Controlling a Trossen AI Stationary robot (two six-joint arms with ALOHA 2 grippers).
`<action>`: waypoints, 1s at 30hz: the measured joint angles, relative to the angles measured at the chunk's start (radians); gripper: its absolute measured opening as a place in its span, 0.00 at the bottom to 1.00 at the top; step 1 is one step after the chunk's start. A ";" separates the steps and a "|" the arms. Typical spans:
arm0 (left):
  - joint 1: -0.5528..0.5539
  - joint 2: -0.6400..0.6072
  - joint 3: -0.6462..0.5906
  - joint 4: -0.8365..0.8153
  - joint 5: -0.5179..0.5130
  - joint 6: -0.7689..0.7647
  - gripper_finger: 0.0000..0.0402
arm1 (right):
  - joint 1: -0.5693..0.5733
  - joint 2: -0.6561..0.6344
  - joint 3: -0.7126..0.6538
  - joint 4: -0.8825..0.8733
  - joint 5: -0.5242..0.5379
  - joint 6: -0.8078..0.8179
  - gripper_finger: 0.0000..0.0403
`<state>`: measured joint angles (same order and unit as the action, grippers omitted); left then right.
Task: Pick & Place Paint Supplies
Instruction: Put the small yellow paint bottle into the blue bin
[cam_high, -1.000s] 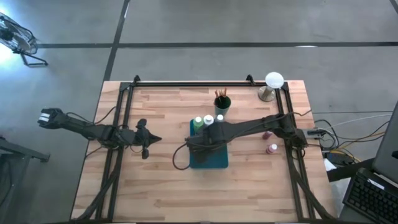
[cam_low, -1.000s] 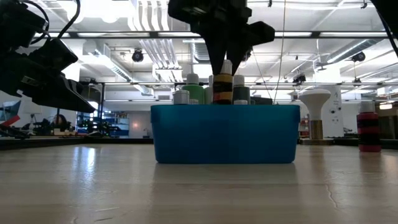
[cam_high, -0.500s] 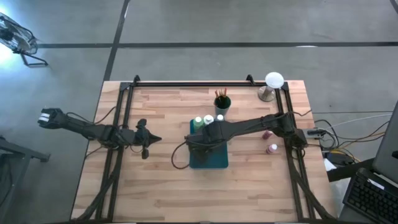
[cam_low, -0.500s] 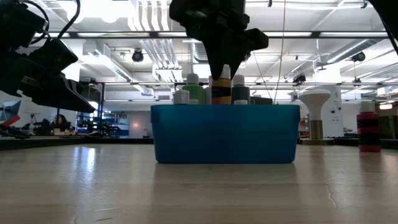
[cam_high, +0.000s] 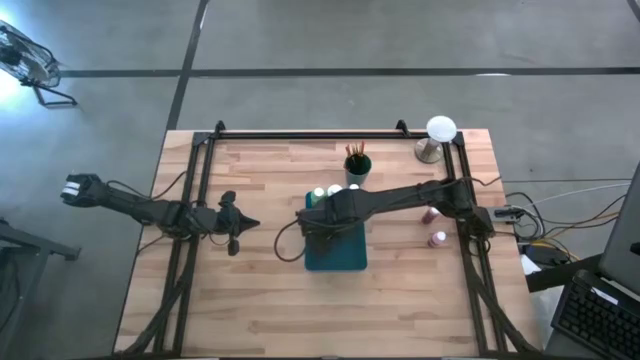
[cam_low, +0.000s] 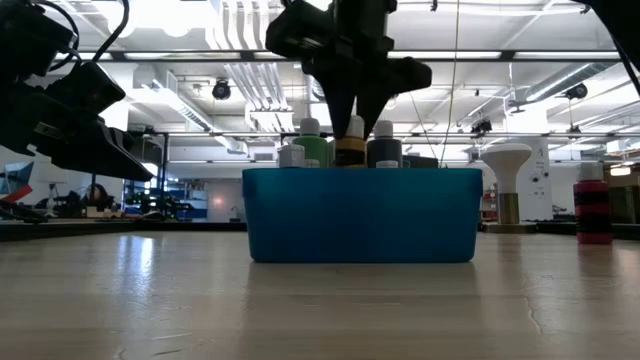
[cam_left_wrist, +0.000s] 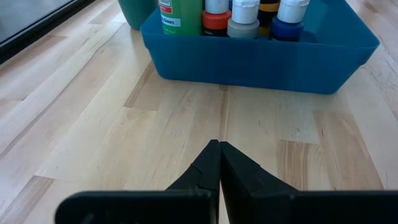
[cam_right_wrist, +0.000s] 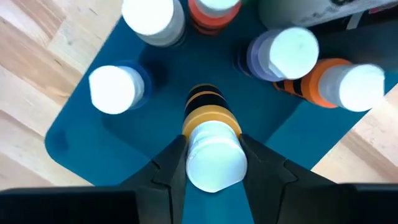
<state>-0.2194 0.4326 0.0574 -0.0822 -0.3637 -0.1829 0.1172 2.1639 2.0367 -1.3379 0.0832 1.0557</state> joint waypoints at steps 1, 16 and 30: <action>0.000 0.000 0.000 0.000 0.000 0.000 0.02 | -0.002 0.000 -0.007 0.003 -0.004 0.000 0.29; 0.000 0.000 0.000 0.000 0.000 0.000 0.02 | -0.030 -0.001 -0.057 0.076 -0.026 -0.022 0.29; 0.000 0.000 0.000 0.000 0.000 0.000 0.02 | -0.043 -0.001 -0.115 0.109 -0.054 -0.019 0.29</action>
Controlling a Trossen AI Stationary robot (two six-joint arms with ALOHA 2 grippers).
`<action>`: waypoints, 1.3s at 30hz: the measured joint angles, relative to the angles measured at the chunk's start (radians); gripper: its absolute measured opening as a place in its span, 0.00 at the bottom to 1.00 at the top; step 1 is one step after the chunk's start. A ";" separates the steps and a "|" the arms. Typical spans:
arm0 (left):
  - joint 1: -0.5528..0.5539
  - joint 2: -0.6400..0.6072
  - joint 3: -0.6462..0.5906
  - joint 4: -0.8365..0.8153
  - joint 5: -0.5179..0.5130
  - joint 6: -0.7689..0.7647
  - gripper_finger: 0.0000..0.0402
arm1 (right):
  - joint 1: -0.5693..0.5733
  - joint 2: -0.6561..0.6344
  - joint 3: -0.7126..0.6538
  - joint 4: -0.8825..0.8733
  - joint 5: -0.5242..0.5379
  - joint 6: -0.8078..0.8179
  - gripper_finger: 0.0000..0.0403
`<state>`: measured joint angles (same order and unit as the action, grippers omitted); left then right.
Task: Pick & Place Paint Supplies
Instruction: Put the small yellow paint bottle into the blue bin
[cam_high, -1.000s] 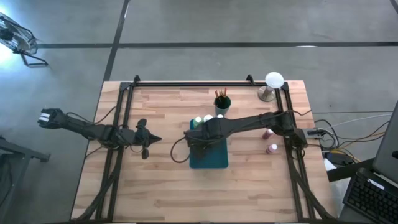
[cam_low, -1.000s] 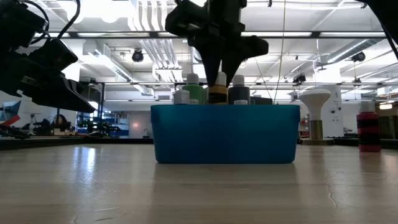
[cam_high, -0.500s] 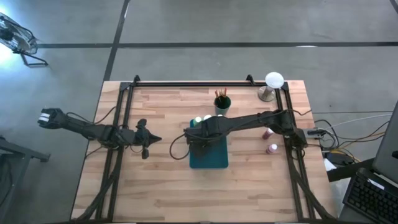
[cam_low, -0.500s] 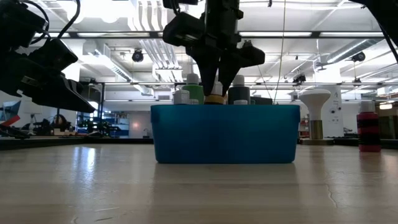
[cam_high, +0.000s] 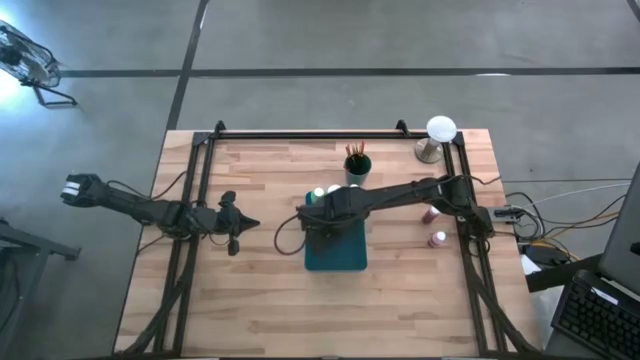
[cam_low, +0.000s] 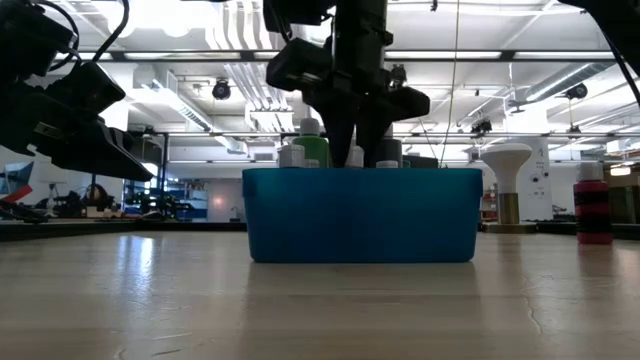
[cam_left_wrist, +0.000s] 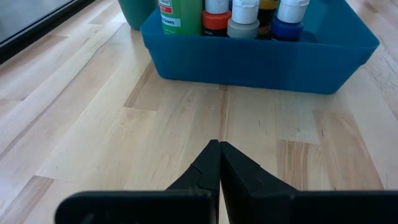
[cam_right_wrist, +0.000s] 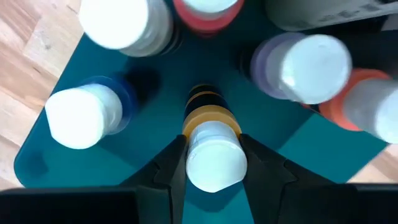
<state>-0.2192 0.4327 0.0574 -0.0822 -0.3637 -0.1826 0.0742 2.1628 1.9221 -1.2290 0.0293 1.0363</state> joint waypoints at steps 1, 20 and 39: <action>0.000 0.000 0.000 0.000 0.000 0.000 0.02 | -0.001 0.000 -0.004 0.006 -0.003 -0.003 0.29; 0.000 0.000 0.000 0.000 0.000 0.000 0.02 | -0.012 0.000 -0.020 0.038 -0.027 -0.023 0.30; 0.000 0.000 0.000 0.000 0.000 0.000 0.02 | -0.014 0.000 -0.020 0.042 -0.019 -0.054 0.40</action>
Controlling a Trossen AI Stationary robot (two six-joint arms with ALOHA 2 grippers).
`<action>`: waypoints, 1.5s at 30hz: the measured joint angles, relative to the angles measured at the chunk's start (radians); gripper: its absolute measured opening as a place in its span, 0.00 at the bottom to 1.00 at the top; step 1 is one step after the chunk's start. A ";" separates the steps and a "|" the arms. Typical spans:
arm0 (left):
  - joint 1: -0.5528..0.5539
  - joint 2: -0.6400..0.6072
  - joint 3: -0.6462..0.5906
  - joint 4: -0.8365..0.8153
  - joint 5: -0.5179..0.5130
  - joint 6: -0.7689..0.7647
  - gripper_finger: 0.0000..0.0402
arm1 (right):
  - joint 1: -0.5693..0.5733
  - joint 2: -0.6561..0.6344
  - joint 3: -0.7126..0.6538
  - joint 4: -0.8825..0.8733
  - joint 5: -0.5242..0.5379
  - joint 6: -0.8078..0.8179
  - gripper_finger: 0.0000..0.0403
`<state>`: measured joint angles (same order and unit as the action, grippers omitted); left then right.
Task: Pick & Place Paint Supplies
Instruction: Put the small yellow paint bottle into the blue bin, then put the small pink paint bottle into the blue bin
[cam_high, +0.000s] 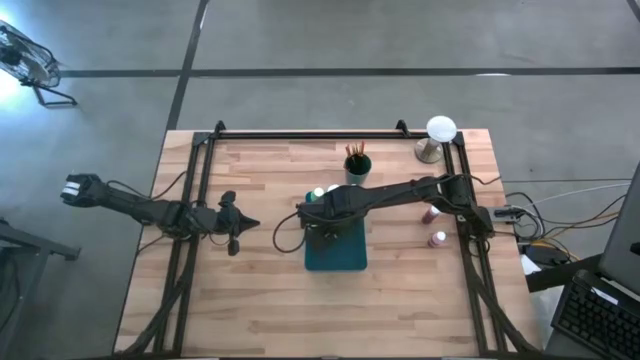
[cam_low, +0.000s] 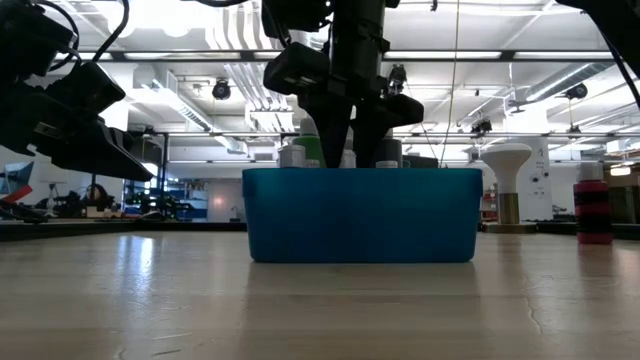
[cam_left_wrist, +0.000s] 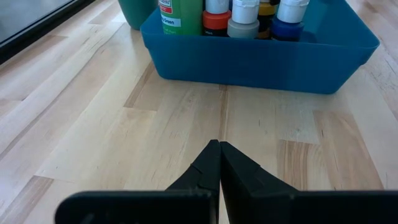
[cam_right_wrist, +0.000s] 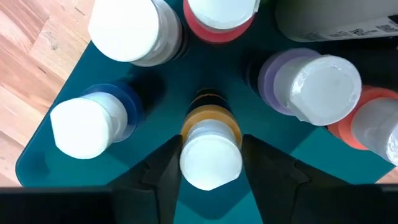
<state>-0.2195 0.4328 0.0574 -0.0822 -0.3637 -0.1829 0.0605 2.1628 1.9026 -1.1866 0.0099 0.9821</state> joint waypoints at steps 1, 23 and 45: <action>0.000 0.000 0.000 0.000 0.000 0.000 0.02 | 0.000 0.000 0.000 0.000 0.000 0.000 0.41; 0.000 0.000 0.000 0.000 0.000 0.000 0.02 | 0.000 -0.001 0.001 0.011 0.005 -0.033 0.52; 0.000 0.000 0.000 0.000 0.000 0.000 0.02 | 0.060 -0.016 0.336 -0.366 0.190 -0.037 0.28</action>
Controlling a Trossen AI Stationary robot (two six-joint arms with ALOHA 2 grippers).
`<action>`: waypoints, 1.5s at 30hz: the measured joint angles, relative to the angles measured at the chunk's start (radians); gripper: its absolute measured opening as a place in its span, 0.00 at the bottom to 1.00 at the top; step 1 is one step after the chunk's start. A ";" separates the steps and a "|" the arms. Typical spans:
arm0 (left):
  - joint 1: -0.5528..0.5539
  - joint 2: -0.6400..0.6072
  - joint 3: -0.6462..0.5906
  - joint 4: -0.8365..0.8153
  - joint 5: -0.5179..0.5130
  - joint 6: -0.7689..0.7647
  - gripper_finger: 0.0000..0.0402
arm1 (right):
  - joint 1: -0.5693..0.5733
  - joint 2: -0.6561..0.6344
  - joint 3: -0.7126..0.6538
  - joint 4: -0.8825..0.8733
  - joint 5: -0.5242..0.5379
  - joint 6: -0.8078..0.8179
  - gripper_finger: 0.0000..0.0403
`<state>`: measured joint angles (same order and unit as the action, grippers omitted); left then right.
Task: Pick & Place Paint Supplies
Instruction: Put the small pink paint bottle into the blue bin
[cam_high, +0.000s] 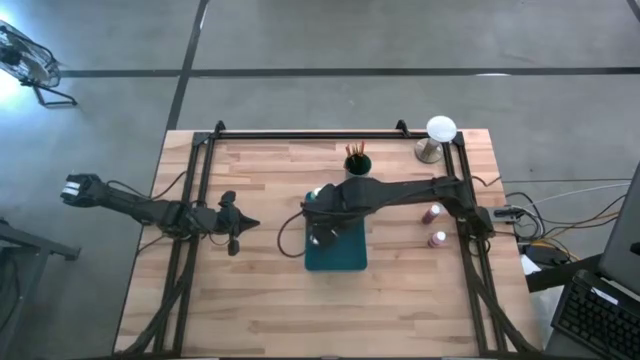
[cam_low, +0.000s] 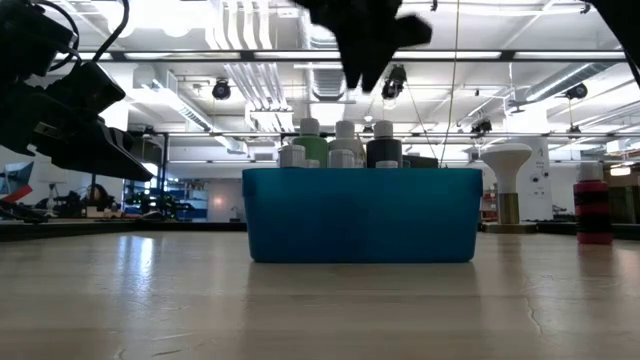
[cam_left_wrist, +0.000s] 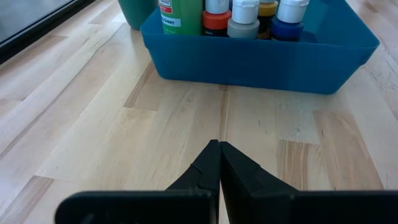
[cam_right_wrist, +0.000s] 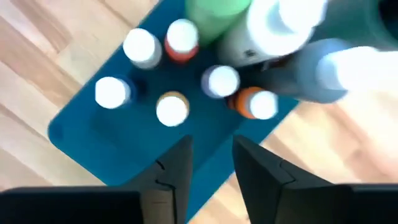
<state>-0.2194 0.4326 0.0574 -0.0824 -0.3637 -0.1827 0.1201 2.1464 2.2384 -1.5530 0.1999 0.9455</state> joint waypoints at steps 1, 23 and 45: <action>0.000 0.000 0.000 0.000 0.000 0.000 0.02 | 0.011 0.000 0.023 -0.023 0.027 0.006 0.27; 0.000 0.002 0.000 0.004 -0.001 0.000 0.02 | 0.114 -0.430 -0.490 -0.019 0.102 0.118 0.24; 0.000 0.002 0.000 0.005 0.000 0.000 0.02 | 0.113 -1.012 -1.121 0.033 -0.001 0.507 0.42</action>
<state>-0.2193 0.4347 0.0570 -0.0774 -0.3641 -0.1827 0.2335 1.1345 1.1175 -1.5195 0.1988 1.4520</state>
